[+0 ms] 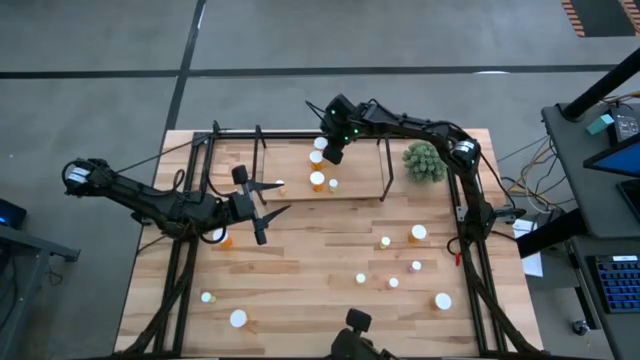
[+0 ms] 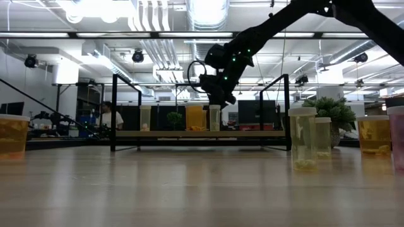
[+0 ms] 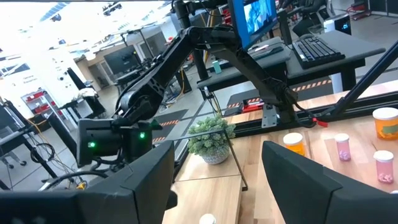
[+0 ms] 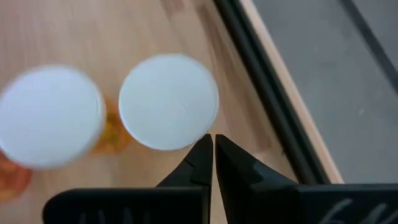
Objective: Pick and place medicine bottles onto shelf by color
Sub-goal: Put the large orange pill bottle on the shelf aligned with the other large orange pill bottle, then adjust the large orange pill bottle on the shelf
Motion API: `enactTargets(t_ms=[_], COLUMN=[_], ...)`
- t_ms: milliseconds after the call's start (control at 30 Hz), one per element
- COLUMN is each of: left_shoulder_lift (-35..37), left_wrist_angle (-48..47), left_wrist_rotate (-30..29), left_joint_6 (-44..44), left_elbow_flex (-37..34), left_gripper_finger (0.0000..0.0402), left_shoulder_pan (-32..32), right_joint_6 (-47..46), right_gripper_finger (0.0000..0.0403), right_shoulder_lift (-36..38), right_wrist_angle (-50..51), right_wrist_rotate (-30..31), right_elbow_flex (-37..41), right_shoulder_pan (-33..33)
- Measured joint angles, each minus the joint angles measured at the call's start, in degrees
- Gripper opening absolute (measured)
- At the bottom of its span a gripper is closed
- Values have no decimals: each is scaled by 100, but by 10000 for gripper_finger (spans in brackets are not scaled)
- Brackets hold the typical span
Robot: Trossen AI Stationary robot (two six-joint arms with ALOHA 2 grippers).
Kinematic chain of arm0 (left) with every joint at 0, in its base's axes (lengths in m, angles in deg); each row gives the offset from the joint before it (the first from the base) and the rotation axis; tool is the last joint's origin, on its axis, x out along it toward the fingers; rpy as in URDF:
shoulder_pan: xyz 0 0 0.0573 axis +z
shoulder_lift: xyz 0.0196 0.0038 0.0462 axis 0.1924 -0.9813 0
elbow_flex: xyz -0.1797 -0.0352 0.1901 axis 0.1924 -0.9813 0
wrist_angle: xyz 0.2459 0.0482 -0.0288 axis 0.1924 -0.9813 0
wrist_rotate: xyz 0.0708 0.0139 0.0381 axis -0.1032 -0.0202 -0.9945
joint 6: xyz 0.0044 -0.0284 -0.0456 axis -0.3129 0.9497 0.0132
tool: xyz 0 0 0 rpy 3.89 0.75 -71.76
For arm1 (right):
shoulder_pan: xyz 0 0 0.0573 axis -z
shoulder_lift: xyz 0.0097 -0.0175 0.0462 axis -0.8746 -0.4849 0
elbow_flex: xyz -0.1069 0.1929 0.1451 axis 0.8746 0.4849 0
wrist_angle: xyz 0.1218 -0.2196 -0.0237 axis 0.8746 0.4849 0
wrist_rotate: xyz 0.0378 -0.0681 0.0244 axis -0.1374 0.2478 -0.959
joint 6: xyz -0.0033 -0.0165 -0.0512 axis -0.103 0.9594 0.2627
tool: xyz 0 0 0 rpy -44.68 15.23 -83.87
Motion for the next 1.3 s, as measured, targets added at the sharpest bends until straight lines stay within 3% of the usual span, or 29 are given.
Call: enactTargets(t_ms=[567, 800, 1033, 1200, 1300], left_shoulder_lift=[0, 0, 0, 0, 0], left_wrist_angle=[9, 9, 10, 11, 11], left_wrist_rotate=[-1, 0, 1, 1, 1], left_joint_6=[-13, -13, -15, -15, -15], left_elbow_flex=[0, -2, -2, -4, -4], left_gripper_finger=[226, 226, 226, 226, 226], left_shoulder_pan=[0, -2, 0, -2, 0], right_joint_6=[-79, -115, 19, 63, 67], right_gripper_finger=[8, 8, 9, 8, 9], right_shoulder_lift=[14, 469, 640, 535, 518], right_wrist_angle=[-414, -286, -405, -935, -1011], right_wrist_rotate=[4, 32, -582, -544, -140], right_elbow_flex=[0, -1, 94, 454, 605], right_shoulder_pan=[-19, -92, -505, -735, -790])
